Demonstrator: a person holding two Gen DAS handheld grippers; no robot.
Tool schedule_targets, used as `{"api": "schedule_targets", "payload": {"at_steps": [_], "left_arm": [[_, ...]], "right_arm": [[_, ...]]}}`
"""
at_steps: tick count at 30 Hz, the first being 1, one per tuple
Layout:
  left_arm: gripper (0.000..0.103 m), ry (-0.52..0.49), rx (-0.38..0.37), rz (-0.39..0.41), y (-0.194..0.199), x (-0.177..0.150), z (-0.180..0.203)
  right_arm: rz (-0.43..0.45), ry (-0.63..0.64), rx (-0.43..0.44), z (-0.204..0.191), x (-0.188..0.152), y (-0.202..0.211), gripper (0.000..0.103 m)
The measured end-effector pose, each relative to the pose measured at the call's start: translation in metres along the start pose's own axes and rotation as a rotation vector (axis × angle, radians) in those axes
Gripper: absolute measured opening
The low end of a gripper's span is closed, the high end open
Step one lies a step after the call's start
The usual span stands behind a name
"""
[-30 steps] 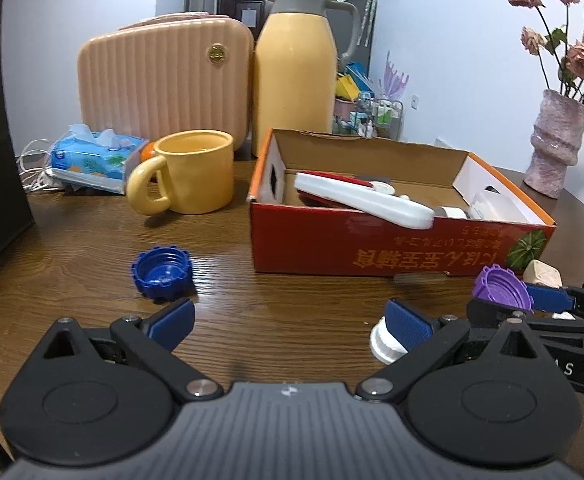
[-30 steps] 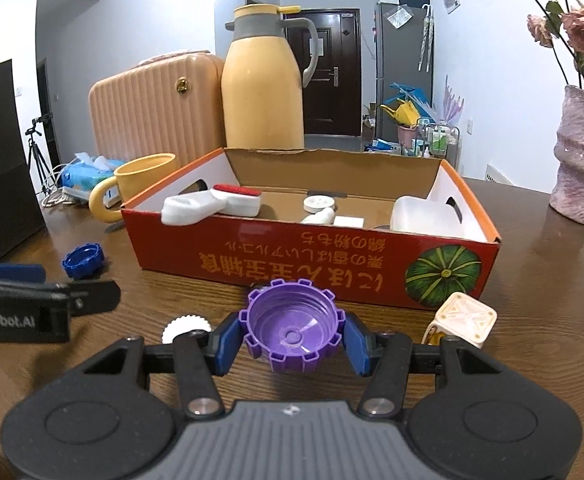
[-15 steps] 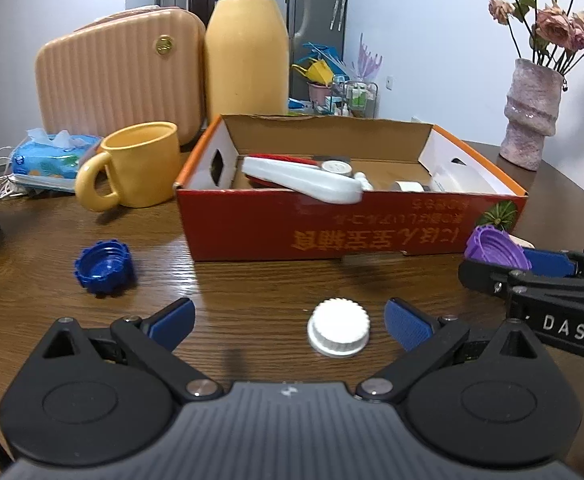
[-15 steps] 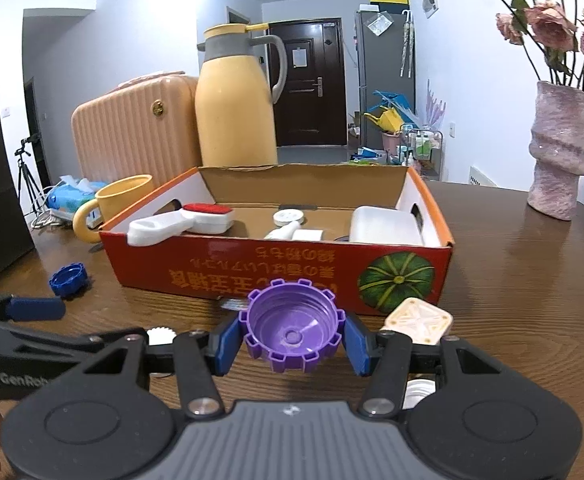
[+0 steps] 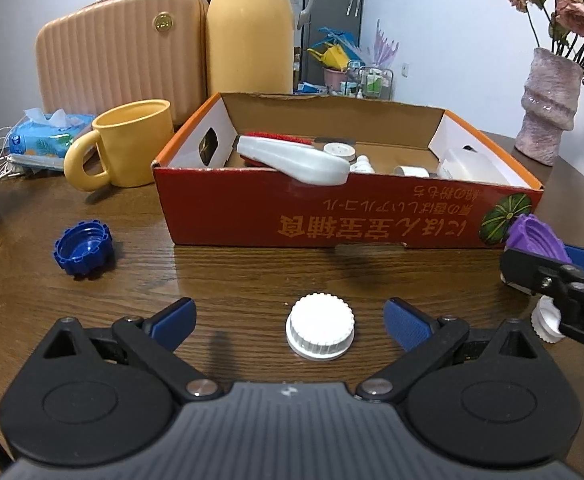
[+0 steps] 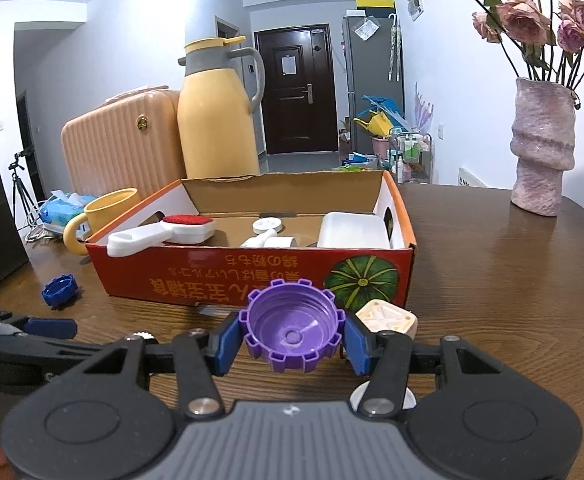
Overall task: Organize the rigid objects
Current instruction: 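Grasp the white serrated cap with the left tool while the right tool holds the purple cap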
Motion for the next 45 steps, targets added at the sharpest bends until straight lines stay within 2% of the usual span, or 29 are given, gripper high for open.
{"api": "schedule_targets", "payload": {"at_steps": [4, 9, 13, 16, 17, 18, 22, 30, 35, 45], "left_arm": [[0.096, -0.012, 0.020, -0.004, -0.004, -0.002, 0.004], [0.080, -0.023, 0.015, -0.022, -0.009, -0.005, 0.003], [0.072, -0.035, 0.018, -0.046, -0.014, -0.008, 0.003], [0.058, -0.040, 0.012, -0.044, -0.014, -0.008, 0.003], [0.047, -0.044, 0.006, -0.042, -0.014, -0.008, 0.004], [0.041, -0.049, -0.003, -0.040, -0.013, -0.008, 0.004], [0.041, -0.056, -0.033, -0.034, -0.010, -0.009, 0.006], [0.041, -0.044, -0.018, 0.028, 0.005, -0.004, 0.003], [0.041, -0.004, -0.025, 0.077, 0.019, 0.002, -0.004], [0.041, 0.075, -0.010, 0.122, 0.035, 0.013, -0.020]], "right_arm": [[0.003, -0.007, -0.002, 0.002, 0.000, 0.001, 0.053], [0.005, -0.002, -0.003, 0.001, 0.000, 0.001, 0.053], [0.003, -0.002, -0.005, 0.001, -0.001, 0.001, 0.053], [0.002, 0.000, -0.004, 0.001, -0.001, 0.001, 0.053], [0.001, 0.001, -0.004, 0.001, -0.001, 0.000, 0.053], [0.000, 0.002, -0.004, 0.000, -0.002, 0.000, 0.053], [0.001, 0.005, -0.005, 0.000, -0.002, 0.000, 0.053], [0.013, 0.002, -0.008, -0.001, -0.002, 0.002, 0.053], [0.030, -0.001, -0.011, 0.000, -0.001, 0.004, 0.053], [0.083, 0.012, -0.015, -0.004, 0.003, 0.011, 0.053]]}}
Point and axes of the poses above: each gripper's, at about its wrist camera, not at the fingertips, and y roughly against the way its jaws point, z to its right, x to its top, the point moved 2 cm from there along -y, roughly the way its jaws point, and after that the axes turned 7 degrees about y, right-handed, at the moved point
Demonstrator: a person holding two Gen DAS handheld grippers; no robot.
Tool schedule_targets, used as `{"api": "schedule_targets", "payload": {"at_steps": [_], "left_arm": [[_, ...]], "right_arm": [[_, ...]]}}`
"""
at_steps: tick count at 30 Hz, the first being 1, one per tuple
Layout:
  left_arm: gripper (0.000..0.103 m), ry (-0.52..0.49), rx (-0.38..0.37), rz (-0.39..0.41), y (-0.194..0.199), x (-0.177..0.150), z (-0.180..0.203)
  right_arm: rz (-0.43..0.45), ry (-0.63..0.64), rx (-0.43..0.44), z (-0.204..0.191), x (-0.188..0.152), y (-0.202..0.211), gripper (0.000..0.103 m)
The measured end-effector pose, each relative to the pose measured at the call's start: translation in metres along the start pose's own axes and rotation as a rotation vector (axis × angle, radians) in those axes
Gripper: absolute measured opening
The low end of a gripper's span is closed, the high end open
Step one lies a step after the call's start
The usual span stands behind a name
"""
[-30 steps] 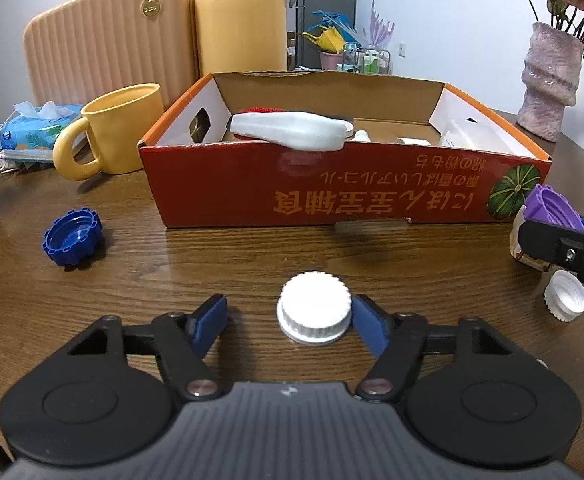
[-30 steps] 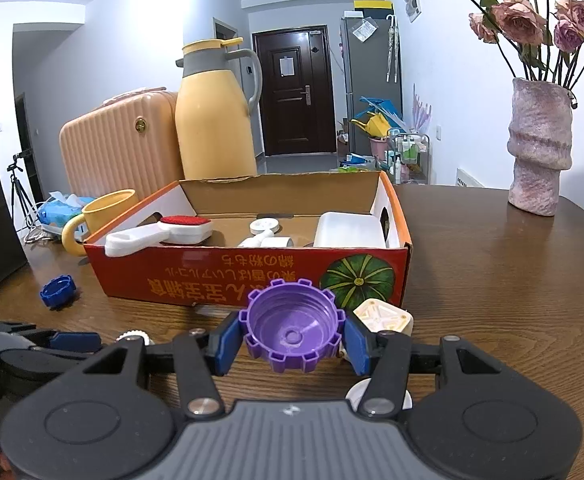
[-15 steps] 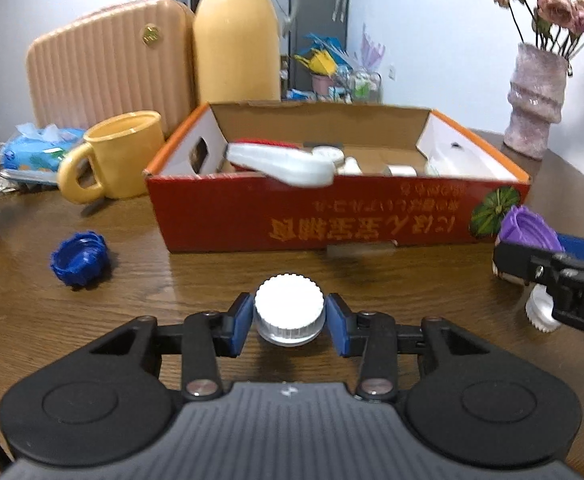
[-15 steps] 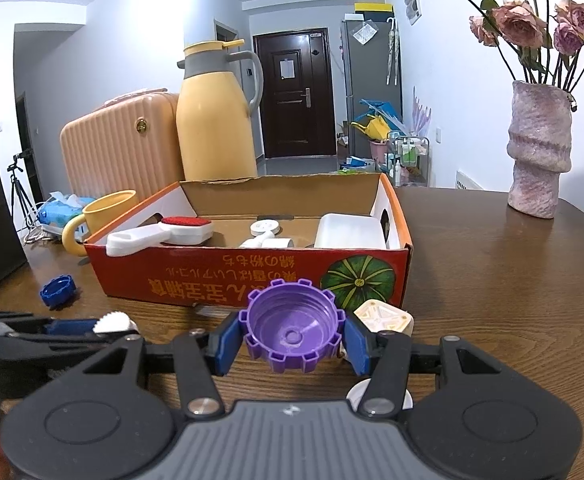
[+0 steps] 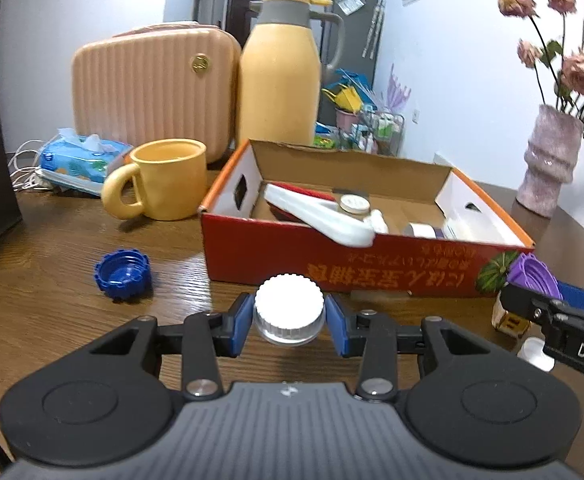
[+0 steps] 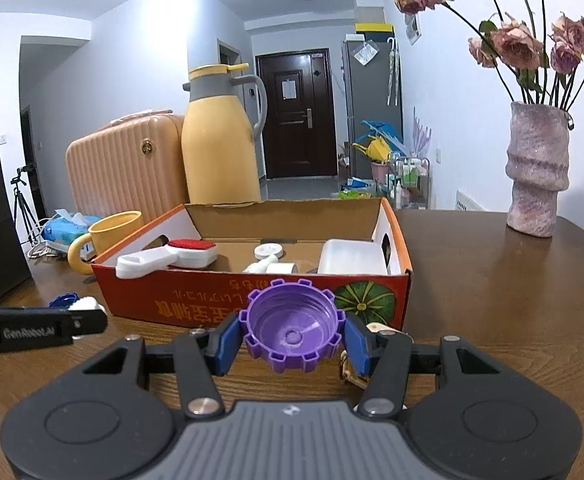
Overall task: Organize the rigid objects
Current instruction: 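Grasp the white serrated cap with the left tool while the right tool holds the purple cap, then carry the white cap with the left tool while the right tool carries the purple cap over the box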
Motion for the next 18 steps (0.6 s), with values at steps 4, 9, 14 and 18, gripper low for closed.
{"api": "schedule_targets", "payload": {"at_steps": [4, 9, 14, 18], "left_arm": [[0.041, 0.028, 0.007, 0.016, 0.006, 0.007, -0.007], [0.041, 0.045, 0.002, 0.042, 0.013, 0.014, -0.010], [0.041, 0.048, -0.004, 0.058, 0.016, 0.020, -0.010], [0.041, 0.044, -0.006, 0.068, 0.018, 0.024, -0.009]], "right_arm": [[0.010, 0.004, -0.003, -0.001, 0.002, 0.001, 0.053], [0.028, 0.007, -0.012, -0.002, 0.006, 0.003, 0.053], [0.044, 0.001, -0.025, -0.001, 0.012, 0.005, 0.053], [0.049, 0.005, -0.028, -0.002, 0.017, 0.003, 0.053]]}}
Point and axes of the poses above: each gripper's, at about its wrist camera, not at the fingertips, and y roughly against the way its jaws point, z to its right, x to its top, the point moved 2 cm from there along -y, roughly the way its jaws point, and after that the axes turned 7 degrees about y, right-handed, at the moved point
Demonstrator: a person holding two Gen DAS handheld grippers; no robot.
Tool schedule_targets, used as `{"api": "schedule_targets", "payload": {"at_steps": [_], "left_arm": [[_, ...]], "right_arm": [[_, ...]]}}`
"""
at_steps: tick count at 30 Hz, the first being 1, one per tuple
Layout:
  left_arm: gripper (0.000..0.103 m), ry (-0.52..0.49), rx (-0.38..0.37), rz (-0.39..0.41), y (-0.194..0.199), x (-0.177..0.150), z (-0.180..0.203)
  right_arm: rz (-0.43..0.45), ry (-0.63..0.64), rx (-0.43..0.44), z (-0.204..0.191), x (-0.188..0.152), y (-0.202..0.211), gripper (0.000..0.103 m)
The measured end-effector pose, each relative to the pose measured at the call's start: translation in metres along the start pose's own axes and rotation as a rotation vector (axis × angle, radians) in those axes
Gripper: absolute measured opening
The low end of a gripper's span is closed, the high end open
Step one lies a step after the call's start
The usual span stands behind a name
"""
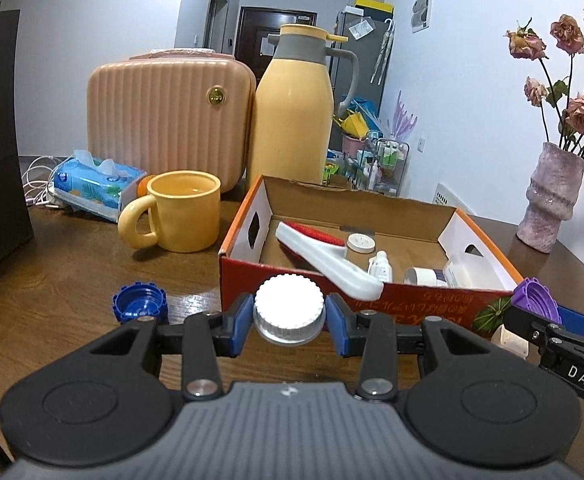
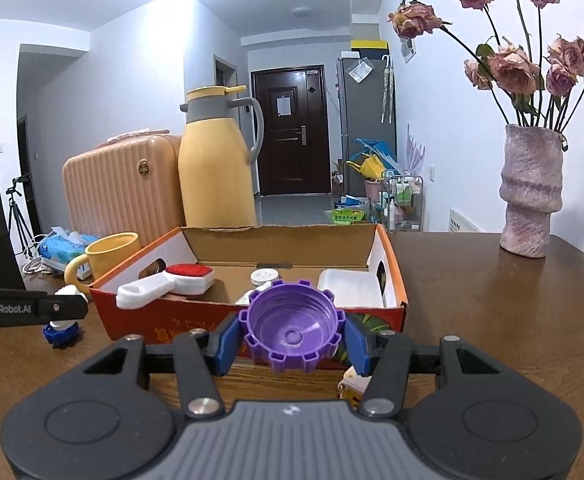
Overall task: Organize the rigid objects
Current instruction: 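Carry the white cap with the left tool while the right tool carries the purple cap over the box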
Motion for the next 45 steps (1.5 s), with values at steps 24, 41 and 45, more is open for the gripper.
{"api": "schedule_targets", "payload": {"at_steps": [24, 41, 45], "left_arm": [[0.041, -0.015, -0.025, 0.051, -0.025, 0.036, 0.026], [0.041, -0.009, -0.004, 0.064, -0.061, 0.054, 0.036], [0.041, -0.013, 0.003, 0.063, -0.070, 0.057, 0.039]], "right_arm": [[0.036, 0.011, 0.008, -0.003, 0.033, -0.028, 0.053], [0.024, -0.015, 0.027, 0.005, 0.046, -0.071, 0.053], [0.018, -0.012, 0.026, 0.005, 0.048, -0.080, 0.053]]}}
Point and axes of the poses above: each gripper's, at about its wrist camera, not at the fingertips, and y roughly against the way its jaws point, z to its right, x to its top, the point moved 2 cm from there along -y, roughly the way its jaws point, and after that the axes turned 7 degrees about y, right-handed, at the moved point
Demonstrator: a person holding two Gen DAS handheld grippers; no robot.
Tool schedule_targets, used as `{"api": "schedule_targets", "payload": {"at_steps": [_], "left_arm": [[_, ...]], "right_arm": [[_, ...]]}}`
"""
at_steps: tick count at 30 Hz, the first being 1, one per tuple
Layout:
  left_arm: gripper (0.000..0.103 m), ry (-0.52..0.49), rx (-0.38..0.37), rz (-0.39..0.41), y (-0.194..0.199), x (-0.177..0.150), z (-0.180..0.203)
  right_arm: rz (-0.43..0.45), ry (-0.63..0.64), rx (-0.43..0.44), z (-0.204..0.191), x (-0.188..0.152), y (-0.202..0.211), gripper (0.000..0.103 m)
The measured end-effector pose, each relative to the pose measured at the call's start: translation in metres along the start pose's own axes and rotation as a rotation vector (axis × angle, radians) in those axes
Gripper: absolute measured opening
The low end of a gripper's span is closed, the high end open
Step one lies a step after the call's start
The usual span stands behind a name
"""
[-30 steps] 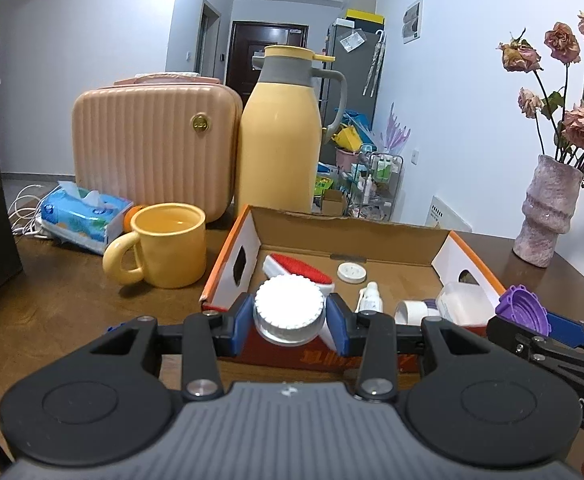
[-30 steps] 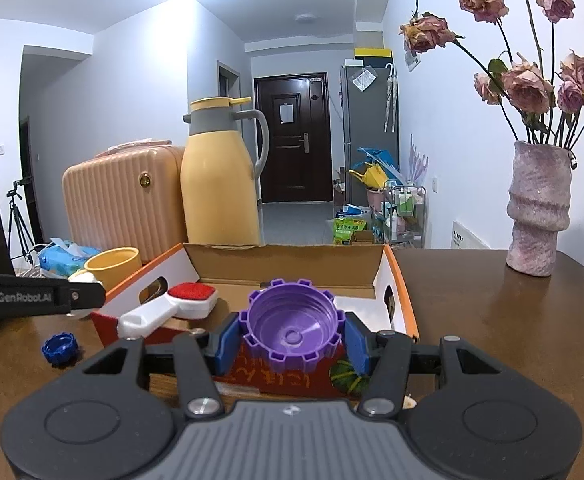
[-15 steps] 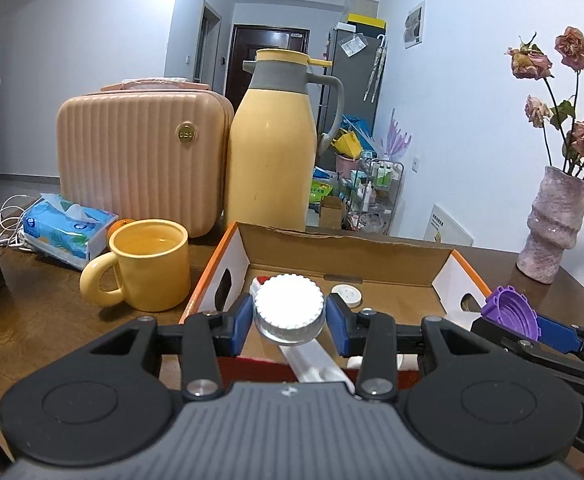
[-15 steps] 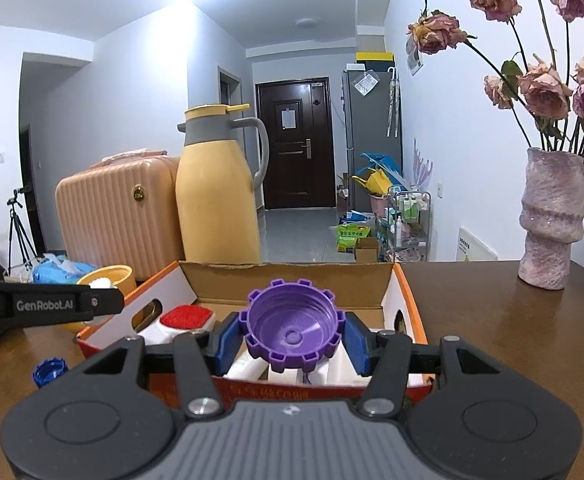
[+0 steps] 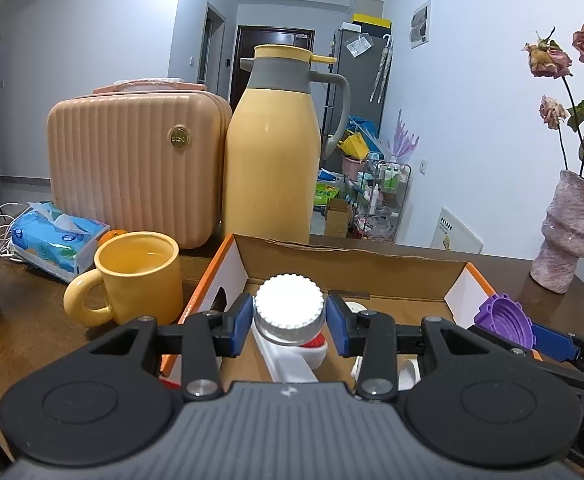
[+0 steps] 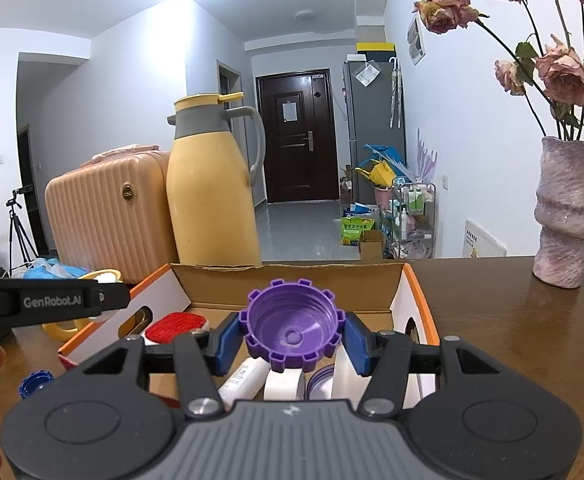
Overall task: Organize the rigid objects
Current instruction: 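Carry the white cap with the left tool while the right tool carries the purple cap over the box, then open the right tool to drop the purple cap while the left tool drops the white cap into the box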
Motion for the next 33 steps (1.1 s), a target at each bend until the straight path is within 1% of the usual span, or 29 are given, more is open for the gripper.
{"api": "schedule_targets", "payload": {"at_steps": [15, 28, 30, 32, 33], "left_arm": [[0.041, -0.007, 0.013, -0.019, -0.036, 0.007, 0.005], [0.041, -0.027, 0.017, -0.033, -0.058, 0.011, 0.006], [0.041, -0.030, 0.008, -0.040, -0.060, 0.011, 0.006], [0.042, -0.012, -0.024, -0.054, -0.062, 0.011, 0.003], [0.046, -0.008, -0.030, -0.063, -0.063, 0.010, 0.003]], "right_arm": [[-0.026, 0.028, -0.001, 0.001, 0.007, -0.033, 0.053], [-0.064, 0.057, 0.000, 0.001, 0.011, -0.057, 0.053], [-0.074, 0.059, -0.001, 0.001, 0.010, -0.059, 0.053], [-0.087, 0.057, -0.006, 0.003, 0.009, -0.062, 0.054], [-0.093, 0.054, -0.008, 0.005, 0.010, -0.063, 0.054]]}}
Point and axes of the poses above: each gripper's, at about its wrist camera, not at the fingertips, and y roughly against the way its jaws point, z to its right, x to its top, the point moved 2 cm from there along -y, roughly the way its jaws point, and after that the axes turned 7 degrees about y, right-handed, at the moved point
